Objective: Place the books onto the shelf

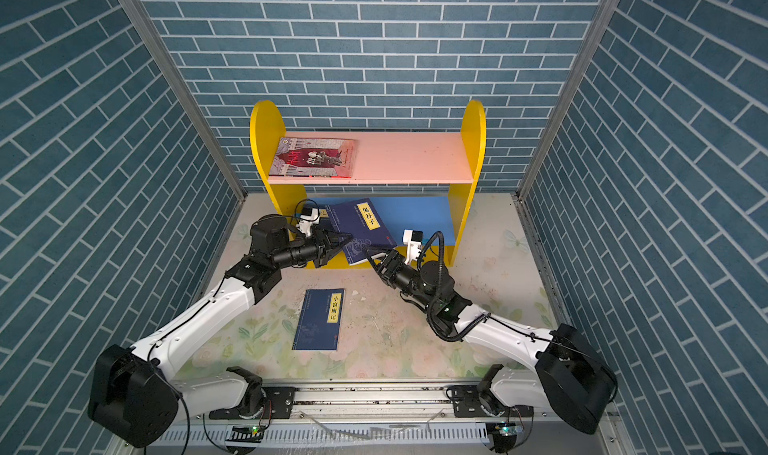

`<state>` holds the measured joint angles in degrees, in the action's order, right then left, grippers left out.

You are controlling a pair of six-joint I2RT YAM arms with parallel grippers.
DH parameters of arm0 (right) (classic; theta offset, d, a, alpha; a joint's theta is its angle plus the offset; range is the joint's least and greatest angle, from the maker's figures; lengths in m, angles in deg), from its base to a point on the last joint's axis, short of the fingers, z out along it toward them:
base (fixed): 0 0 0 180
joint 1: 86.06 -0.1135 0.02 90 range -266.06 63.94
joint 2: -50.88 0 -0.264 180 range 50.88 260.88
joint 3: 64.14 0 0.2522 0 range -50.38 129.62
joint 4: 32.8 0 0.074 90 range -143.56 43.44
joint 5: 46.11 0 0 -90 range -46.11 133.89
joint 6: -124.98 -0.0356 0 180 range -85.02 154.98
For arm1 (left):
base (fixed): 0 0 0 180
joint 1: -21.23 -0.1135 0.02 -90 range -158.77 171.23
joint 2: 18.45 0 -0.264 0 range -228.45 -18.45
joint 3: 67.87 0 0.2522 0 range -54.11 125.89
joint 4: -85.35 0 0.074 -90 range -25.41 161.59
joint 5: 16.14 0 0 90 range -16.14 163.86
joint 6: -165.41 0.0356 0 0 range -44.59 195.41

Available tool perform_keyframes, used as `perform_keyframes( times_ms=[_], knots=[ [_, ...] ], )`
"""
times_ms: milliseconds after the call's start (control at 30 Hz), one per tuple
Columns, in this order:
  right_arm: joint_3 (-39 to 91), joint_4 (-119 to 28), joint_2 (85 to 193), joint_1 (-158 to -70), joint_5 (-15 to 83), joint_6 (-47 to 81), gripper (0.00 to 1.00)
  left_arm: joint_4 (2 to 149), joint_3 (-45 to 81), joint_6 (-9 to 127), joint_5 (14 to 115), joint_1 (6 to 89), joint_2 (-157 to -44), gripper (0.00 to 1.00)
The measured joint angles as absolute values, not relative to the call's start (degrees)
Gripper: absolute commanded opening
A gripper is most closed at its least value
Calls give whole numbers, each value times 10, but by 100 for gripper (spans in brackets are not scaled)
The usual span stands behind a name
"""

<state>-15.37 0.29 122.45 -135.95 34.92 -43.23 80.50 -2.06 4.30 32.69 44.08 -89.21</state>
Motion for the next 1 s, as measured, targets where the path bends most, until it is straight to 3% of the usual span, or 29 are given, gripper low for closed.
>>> perform_keyframes(
  times_ms=[367,533,667,867,1000],
  knots=[
    [-154,31,1264,-1361,388,-434,29,771,-31,48,330,437,-858,0],
    [-154,35,1263,-1363,398,-434,4,753,-44,53,335,433,-844,0],
    [-154,36,1265,-1364,392,-433,0,744,-52,60,339,433,-834,16],
    [-154,32,1277,-1334,363,-433,0,724,-69,69,328,425,-805,58],
    [-153,14,1281,-1307,320,-437,0,725,-74,74,322,415,-789,67]
  ],
)
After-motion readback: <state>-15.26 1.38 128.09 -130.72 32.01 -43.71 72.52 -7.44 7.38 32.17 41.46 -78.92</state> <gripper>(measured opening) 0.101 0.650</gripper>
